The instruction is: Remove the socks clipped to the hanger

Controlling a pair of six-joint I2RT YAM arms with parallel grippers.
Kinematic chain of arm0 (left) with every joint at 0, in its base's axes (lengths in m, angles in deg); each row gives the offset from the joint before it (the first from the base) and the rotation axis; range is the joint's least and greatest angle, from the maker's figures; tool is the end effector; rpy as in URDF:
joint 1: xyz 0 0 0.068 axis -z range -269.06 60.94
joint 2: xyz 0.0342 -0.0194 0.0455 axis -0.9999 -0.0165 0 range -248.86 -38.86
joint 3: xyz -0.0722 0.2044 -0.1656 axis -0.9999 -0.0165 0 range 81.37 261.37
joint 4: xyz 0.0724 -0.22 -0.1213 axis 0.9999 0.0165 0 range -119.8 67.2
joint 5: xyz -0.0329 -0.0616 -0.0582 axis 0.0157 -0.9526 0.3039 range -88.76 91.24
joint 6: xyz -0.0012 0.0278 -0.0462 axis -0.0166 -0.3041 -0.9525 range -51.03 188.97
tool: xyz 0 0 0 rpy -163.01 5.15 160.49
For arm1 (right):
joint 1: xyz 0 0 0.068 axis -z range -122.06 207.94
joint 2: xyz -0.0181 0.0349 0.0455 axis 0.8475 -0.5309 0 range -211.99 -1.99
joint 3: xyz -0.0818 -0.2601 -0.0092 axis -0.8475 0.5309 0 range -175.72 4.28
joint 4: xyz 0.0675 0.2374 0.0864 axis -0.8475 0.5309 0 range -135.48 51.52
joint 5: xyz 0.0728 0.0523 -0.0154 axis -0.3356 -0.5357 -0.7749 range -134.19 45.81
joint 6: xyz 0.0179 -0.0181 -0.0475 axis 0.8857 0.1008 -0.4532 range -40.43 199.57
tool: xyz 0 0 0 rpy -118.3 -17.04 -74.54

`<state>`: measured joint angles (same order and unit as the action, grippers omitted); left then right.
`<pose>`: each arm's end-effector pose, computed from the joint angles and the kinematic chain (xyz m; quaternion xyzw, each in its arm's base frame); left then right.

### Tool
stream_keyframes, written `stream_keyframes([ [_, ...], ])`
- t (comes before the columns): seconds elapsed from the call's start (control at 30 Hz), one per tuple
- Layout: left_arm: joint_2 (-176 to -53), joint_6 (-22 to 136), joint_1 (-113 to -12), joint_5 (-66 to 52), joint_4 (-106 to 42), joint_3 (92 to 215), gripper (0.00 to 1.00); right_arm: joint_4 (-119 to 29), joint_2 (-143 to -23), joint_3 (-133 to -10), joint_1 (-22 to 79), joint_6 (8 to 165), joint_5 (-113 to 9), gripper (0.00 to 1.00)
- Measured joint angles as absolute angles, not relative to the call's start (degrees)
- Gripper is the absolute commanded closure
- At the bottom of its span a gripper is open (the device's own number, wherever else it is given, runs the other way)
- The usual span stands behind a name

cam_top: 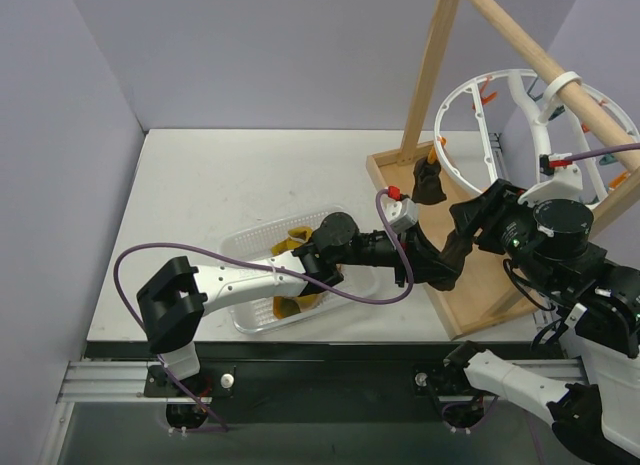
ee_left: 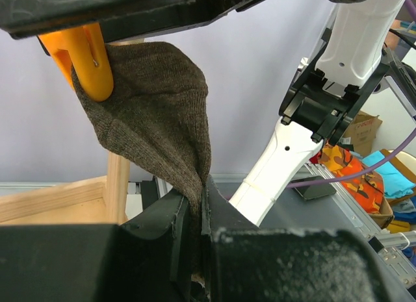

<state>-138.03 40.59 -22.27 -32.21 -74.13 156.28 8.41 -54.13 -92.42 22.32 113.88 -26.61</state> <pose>0.1425 -0.3823 0.3637 0.4033 0.4407 -0.6906 0.4076 0.0850 0.0477 0.5191 0.0903 0.7543 0.2711 0.5910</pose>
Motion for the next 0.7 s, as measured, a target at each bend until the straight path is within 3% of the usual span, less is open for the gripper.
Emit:
stream_keyframes([
  [0.27, -138.03, 40.42, -22.27, -32.19, -73.72, 156.28, 0.92, 7.03, -53.78, -91.64, 22.32, 113.72, -24.86, 0.69],
  [0.43, -138.03, 39.74, -21.95, -32.94, -73.04, 156.28, 0.93, 6.11, -53.25, -91.33, 22.32, 113.50, -23.29, 0.98],
  [0.7, -137.86, 39.63, -21.49, -33.59, -69.98, 156.28, 0.93, 5.65, -52.60, -90.67, 22.34, 113.85, -21.82, 1.00],
])
